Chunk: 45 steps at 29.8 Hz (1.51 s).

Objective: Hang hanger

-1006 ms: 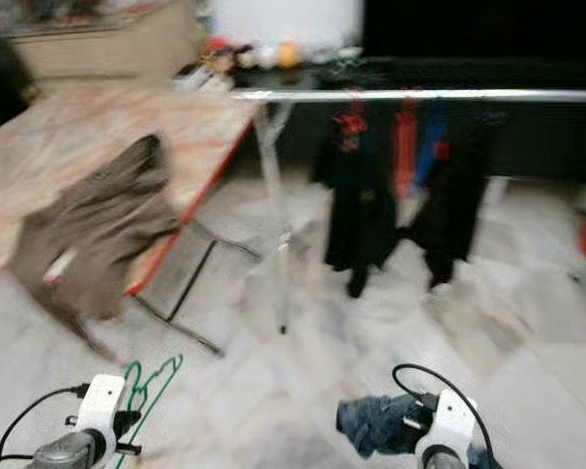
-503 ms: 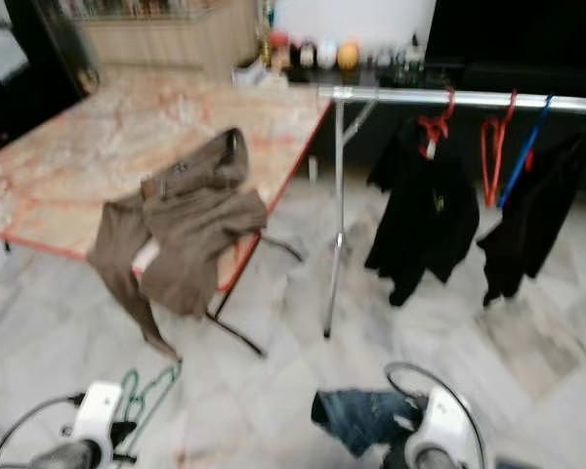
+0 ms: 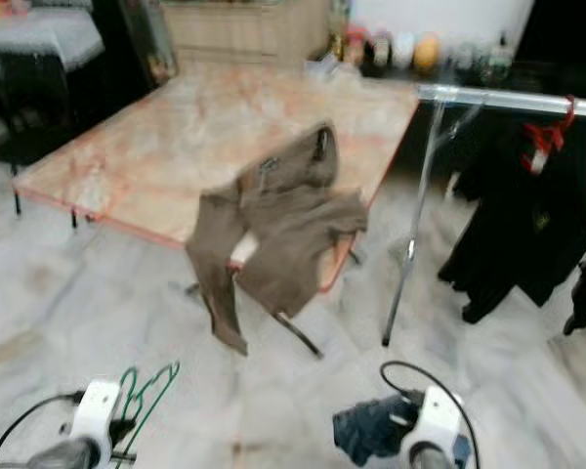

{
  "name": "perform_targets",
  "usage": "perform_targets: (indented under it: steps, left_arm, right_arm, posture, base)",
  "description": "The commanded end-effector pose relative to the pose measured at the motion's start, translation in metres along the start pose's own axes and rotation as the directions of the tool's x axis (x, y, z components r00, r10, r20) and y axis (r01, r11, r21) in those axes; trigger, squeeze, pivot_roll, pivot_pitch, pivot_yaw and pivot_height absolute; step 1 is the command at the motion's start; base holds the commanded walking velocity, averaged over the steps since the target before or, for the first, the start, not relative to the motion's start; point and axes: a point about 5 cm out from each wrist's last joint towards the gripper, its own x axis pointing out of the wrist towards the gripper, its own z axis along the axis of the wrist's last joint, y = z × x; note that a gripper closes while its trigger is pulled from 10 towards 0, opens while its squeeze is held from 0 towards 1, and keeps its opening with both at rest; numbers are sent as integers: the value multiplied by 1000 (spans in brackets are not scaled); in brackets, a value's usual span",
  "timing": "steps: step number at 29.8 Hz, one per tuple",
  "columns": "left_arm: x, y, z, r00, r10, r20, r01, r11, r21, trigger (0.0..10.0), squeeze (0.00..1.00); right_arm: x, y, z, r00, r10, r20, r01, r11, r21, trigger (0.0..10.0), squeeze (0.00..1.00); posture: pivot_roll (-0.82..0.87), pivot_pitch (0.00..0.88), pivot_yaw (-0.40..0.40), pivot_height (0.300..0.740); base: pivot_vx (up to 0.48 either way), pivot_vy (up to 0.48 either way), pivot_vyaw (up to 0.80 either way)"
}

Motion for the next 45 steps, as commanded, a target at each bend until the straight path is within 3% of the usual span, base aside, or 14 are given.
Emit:
perform_targets:
  steps: [1, 45]
  left_arm:
    - [1, -1, 1, 1000, -1, -2, 1, 1000, -2, 10000, 0]
    - [1, -2, 3, 1000, -22, 14, 22, 1000, 2, 10000, 0]
  right_arm:
    - [1, -4, 8, 999, -12, 36, 11, 1000, 10, 10000, 0]
    - [2, -3, 9, 999, -21, 35, 19, 999, 44, 10000, 0]
  posture:
    - [80, 0, 73, 740]
    - [87, 14, 79, 740]
  base:
    - [0, 386, 0]
    - [0, 393, -92]
